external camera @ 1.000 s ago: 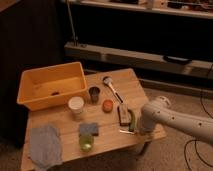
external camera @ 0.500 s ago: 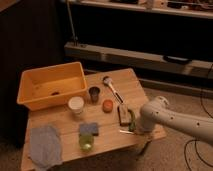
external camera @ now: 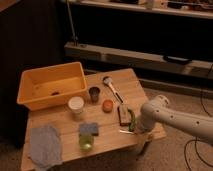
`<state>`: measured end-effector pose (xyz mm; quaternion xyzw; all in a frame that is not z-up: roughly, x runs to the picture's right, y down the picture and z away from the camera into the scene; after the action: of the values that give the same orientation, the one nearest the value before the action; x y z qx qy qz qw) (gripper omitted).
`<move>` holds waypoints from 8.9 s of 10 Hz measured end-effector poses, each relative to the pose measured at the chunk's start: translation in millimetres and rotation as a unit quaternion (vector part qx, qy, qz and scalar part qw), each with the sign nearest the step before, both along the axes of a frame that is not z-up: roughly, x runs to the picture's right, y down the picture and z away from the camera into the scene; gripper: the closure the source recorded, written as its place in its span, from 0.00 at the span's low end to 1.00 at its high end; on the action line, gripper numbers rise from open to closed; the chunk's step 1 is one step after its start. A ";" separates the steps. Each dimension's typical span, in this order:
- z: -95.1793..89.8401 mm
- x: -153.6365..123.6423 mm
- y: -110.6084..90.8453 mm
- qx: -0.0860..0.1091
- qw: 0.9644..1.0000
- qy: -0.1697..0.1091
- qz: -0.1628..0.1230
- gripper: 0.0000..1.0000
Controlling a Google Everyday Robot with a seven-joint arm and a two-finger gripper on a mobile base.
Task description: Place fork in plastic cup
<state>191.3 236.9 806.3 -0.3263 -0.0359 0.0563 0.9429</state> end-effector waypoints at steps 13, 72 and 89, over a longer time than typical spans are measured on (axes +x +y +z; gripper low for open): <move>7.1 7.6 5.3 -0.008 1.000 0.015 0.011 0.49; -157.6 -303.8 -12.7 -0.103 0.830 -0.530 -0.140 0.81; -84.8 -304.2 0.4 -0.131 0.858 -0.483 -0.114 0.81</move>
<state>-112.9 237.3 721.5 -0.4345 -0.4415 -0.2121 0.7559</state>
